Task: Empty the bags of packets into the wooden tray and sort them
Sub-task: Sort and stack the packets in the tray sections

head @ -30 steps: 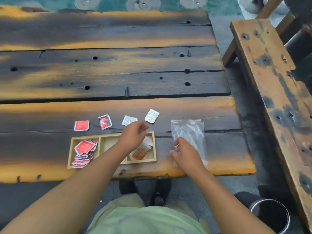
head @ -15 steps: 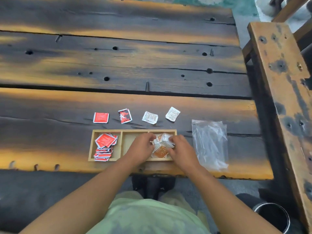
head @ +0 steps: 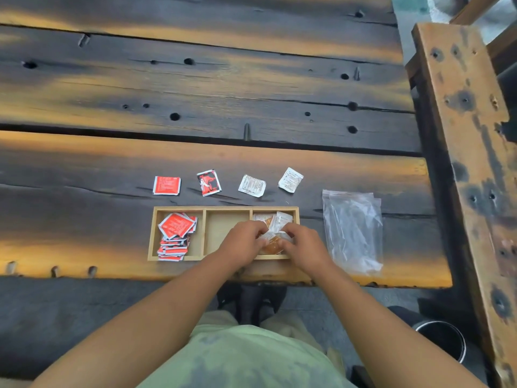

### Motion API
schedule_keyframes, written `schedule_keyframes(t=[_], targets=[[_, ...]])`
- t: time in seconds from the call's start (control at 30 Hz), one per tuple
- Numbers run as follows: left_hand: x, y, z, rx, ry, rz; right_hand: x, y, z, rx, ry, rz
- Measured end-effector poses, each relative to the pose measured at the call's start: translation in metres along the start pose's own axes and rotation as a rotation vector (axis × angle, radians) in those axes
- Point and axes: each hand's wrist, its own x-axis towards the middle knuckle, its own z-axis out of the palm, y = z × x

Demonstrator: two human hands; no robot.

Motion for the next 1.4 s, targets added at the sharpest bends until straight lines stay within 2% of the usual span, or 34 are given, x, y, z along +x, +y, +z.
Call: schedule_keyframes(t=[0.1, 0.2, 0.3, 0.43, 0.53, 0.77, 0.97, 1.23, 1.4], targets=[[0.004, 0.003, -0.005, -0.063, 0.024, 0.028, 0.003, 0.002, -0.005, 0.115, 0.021, 0.038], [0.011, 0.008, -0.008, -0.056, 0.117, 0.021, 0.006, 0.001, -0.009, 0.186, 0.070, 0.063], [0.020, 0.013, -0.006, 0.021, 0.176, 0.012, 0.010, -0.001, -0.005, 0.055, 0.115, 0.030], [0.020, 0.015, 0.000, 0.157, 0.123, 0.082, 0.006, -0.001, 0.004, -0.164, 0.111, -0.058], [0.013, 0.007, 0.006, 0.230, 0.100, 0.099, 0.003, 0.001, 0.008, -0.193, 0.100, -0.061], [0.012, 0.000, 0.005, 0.239, 0.077, 0.105, 0.004, 0.004, 0.002, -0.307, 0.053, -0.103], [0.012, 0.002, 0.009, 0.273, 0.166, 0.082, 0.005, 0.001, 0.005, -0.306, 0.093, -0.123], [0.010, -0.001, 0.013, 0.421, 0.107, 0.109, 0.007, 0.003, 0.004, -0.416, 0.039, -0.132], [0.007, 0.006, 0.016, 0.360, 0.170, 0.017, 0.006, 0.001, 0.004, -0.407, 0.045, -0.117]])
